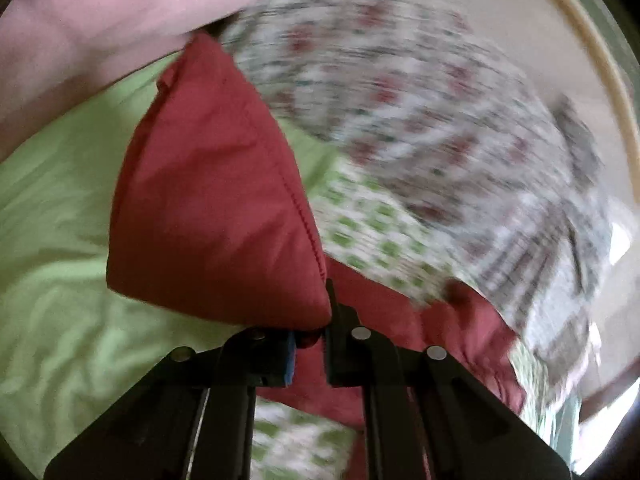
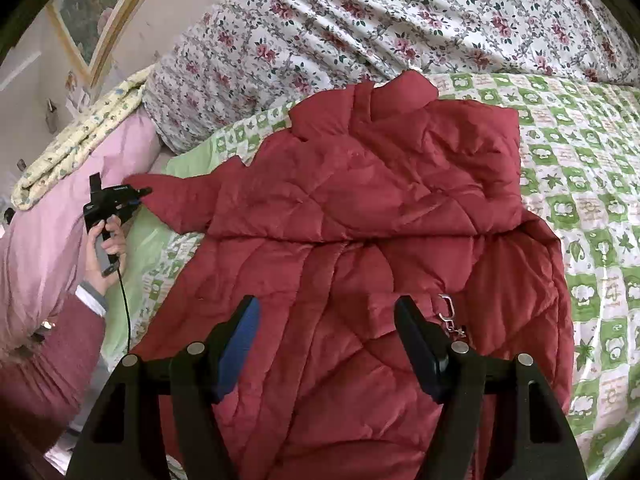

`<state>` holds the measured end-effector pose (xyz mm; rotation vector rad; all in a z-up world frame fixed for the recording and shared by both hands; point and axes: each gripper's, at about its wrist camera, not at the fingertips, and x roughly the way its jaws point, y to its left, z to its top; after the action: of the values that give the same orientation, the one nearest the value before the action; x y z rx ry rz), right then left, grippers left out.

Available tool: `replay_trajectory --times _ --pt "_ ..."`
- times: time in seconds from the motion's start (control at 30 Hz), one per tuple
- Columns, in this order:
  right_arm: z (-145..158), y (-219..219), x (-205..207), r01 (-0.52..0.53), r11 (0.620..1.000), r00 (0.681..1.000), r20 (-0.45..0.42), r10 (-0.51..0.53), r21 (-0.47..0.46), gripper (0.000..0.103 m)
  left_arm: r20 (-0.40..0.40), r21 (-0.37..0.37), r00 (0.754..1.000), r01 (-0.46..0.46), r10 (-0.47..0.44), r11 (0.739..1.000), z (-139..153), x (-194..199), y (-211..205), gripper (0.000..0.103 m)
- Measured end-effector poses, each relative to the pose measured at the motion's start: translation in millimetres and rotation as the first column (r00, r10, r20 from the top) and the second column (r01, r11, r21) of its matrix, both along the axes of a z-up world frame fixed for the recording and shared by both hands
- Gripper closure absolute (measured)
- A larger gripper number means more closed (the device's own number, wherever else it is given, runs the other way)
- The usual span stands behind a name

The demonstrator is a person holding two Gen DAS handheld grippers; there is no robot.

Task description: Fold large clothes

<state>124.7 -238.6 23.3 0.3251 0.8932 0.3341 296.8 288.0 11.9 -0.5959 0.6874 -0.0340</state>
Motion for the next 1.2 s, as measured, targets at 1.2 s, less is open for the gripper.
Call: replay_trajectory --times 1.2 --pt "-8 -80 17 0.162 0.982 0.987 -0.004 -0.162 0.101 0.03 -0.038 0.153 0.775 0.628 -0.631 0.763 -2 -35 -359 0.095"
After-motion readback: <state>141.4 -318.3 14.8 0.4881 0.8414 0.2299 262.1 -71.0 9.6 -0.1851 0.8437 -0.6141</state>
